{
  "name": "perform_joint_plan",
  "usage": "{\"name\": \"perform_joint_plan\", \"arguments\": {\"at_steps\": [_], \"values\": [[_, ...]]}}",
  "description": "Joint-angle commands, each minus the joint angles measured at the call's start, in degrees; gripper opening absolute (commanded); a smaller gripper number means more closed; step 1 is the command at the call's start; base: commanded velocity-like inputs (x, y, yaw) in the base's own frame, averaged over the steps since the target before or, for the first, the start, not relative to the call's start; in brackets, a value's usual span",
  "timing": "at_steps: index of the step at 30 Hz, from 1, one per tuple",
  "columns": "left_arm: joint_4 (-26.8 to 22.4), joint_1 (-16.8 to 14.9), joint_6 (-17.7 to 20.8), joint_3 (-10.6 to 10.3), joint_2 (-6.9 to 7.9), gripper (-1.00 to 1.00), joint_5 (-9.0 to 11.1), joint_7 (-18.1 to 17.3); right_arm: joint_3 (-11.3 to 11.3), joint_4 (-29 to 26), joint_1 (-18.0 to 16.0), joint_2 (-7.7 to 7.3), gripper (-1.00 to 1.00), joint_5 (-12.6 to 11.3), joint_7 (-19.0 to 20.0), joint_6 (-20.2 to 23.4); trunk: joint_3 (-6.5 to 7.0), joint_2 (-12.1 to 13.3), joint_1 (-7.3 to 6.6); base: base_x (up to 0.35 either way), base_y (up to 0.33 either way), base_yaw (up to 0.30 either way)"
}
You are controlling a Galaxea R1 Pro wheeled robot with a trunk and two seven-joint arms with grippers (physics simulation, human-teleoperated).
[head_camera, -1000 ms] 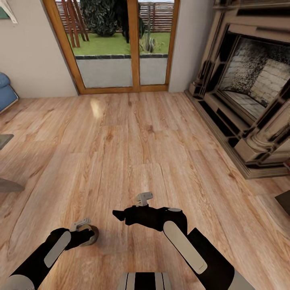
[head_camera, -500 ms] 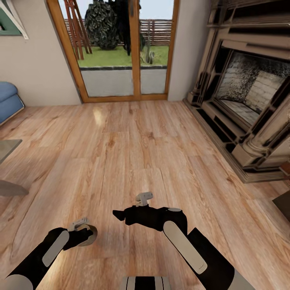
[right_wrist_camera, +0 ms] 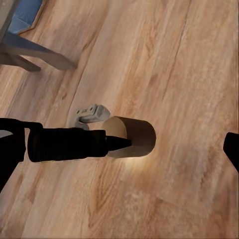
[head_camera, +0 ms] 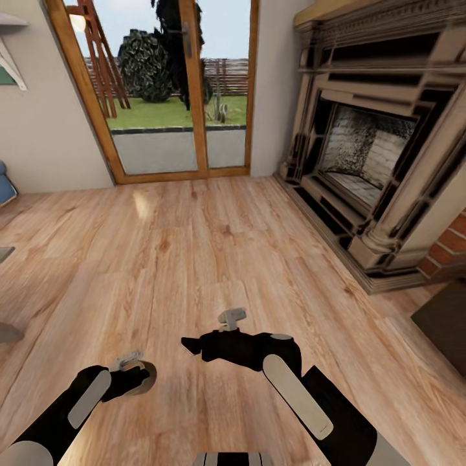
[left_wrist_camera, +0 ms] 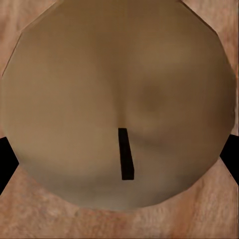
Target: Place each of the two pumpkins and all three candles from the living room inside a cabinet in the living room (use any cabinet), then make sure every cabinet is closed, and position the cauldron so it is next to a table in the living room.
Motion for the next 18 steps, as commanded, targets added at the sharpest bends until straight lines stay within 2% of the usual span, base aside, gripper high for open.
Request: {"name": "perform_joint_plan", "arguments": {"at_steps": [1, 6, 14, 18], "values": [[-0.10, 0.00, 0.07, -0.23, 0.08, -1.00, 0.56, 0.57, 0.07, -0.05, -0.06, 0.01, 1.00, -0.58, -0.57, 0.08, 0.23, 0.00, -0.04, -0.176, 0.072, -0.255], [-0.10, 0.00, 0.07, -0.23, 0.10, -1.00, 0.56, 0.57, 0.07, -0.05, -0.06, 0.01, 1.00, -0.58, -0.57, 0.08, 1.56, 0.06, -0.17, -0.189, 0.107, -0.255], [-0.10, 0.00, 0.07, -0.23, 0.08, -1.00, 0.56, 0.57, 0.04, 0.22, -0.06, 0.03, 1.00, -0.65, -0.57, 0.08, 3.69, 0.17, -0.38, -0.021, 0.013, -0.256], [-0.10, 0.00, 0.07, -0.23, 0.04, -1.00, 0.56, 0.57, -0.01, 0.73, -0.06, 0.03, 1.00, -2.44, -0.57, 0.08, 4.69, 0.22, -0.48, -0.001, 0.001, -0.258]]}}
